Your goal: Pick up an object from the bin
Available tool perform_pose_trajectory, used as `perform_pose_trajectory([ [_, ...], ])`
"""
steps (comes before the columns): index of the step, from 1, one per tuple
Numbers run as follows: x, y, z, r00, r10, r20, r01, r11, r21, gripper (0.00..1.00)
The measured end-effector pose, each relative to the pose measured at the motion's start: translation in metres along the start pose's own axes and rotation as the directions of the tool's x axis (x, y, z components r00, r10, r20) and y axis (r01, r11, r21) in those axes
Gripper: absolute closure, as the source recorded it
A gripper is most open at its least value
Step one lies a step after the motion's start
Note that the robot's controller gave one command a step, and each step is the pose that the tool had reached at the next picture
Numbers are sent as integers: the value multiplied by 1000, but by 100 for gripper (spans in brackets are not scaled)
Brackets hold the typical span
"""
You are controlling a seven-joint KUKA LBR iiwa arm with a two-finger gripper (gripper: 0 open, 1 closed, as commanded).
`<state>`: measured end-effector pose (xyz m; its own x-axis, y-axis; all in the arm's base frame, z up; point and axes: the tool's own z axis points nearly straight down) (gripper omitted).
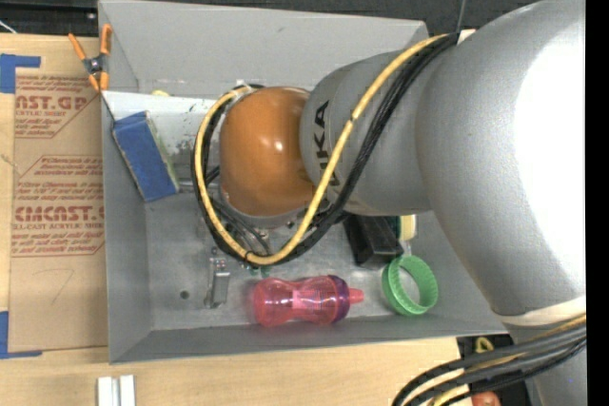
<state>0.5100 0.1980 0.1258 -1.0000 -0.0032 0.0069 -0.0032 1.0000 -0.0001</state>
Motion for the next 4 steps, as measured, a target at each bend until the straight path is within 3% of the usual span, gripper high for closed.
perform_pose_trajectory([
  [1,-2,-1,-5,1000,3,7,-3,1000,-2,0],
  [2,6,-108,17,1000,9,3,-9,1000,1,0],
  [3,-12,-107,7,995,99,10,-99,995,-8,0],
  [4,1,-188,17,995,97,3,-97,995,-2,0],
])
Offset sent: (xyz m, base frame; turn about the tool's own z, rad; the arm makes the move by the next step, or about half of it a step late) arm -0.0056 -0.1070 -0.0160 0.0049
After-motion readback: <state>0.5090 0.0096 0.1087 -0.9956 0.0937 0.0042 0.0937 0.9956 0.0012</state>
